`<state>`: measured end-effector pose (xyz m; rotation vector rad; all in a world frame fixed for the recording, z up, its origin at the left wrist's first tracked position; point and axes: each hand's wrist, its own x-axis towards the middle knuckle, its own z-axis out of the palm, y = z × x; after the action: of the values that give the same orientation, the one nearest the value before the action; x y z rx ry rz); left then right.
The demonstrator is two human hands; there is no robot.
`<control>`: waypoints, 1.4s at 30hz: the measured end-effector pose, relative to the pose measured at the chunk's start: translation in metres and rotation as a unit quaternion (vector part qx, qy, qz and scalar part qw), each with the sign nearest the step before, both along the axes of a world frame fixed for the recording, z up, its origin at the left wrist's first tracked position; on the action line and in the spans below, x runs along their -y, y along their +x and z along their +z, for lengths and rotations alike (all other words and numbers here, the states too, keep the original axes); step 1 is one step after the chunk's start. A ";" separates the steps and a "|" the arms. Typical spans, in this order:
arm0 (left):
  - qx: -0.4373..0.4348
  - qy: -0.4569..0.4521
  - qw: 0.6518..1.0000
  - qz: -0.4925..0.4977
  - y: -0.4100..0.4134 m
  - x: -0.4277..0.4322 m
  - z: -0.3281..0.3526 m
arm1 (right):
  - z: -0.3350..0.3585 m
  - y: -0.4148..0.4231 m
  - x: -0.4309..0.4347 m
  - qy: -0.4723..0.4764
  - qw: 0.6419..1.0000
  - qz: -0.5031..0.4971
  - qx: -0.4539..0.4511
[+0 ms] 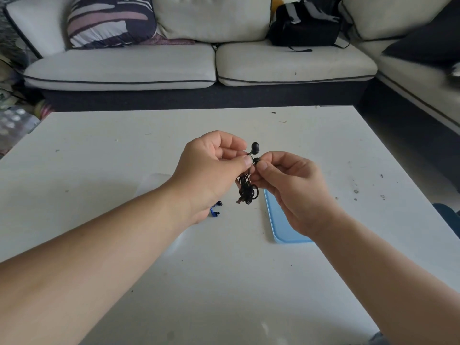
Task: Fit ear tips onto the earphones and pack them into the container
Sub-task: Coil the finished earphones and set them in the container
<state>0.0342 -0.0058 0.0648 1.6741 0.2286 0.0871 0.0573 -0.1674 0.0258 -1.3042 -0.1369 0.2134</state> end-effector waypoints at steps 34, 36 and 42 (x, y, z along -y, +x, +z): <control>-0.020 -0.114 0.992 -0.051 0.003 -0.006 0.002 | 0.013 0.000 0.004 0.114 0.980 0.073 -0.145; -0.022 -0.119 0.991 -0.058 0.002 -0.007 0.003 | 0.012 0.003 0.008 0.118 0.977 0.110 -0.138; -0.027 -0.103 0.991 -0.079 0.001 -0.008 0.002 | 0.013 0.008 0.017 0.041 0.987 0.119 -0.099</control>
<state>0.0348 0.0020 0.0673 1.4847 0.1399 -0.0978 0.0655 -0.1848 0.0387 -1.1752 -0.1303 0.5350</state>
